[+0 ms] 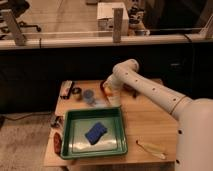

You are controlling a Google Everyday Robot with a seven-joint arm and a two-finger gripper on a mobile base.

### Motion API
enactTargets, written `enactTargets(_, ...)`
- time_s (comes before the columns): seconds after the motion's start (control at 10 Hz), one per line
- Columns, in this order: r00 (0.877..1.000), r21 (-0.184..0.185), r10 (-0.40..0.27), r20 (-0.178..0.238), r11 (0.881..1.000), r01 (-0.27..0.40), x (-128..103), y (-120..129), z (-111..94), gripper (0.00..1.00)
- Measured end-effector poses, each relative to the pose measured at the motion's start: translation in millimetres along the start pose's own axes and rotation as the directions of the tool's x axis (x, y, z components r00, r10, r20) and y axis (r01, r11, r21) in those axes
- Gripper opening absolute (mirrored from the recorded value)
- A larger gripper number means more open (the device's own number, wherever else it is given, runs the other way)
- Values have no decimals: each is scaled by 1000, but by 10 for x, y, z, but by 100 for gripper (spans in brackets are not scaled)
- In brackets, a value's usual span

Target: Place apple in paper cup

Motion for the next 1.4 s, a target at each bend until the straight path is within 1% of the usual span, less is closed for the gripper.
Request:
enactTargets(0.2, 1000, 12, 10, -13, 1000, -10, 51, 3, -183, 0)
enactTargets(0.5, 1000, 13, 10, -18, 1000, -10, 53, 5, -299, 0)
enactTargets(0.8, 1000, -3, 9, -15, 1000, -9, 54, 39, -386, 0)
enactTargets(1.1, 1000, -29, 14, 7, 999, -14, 16, 133, -419, 0)
enactTargets(1.4, 999, -51, 7, 32, 999, -5, -96, 205, -447, 0)
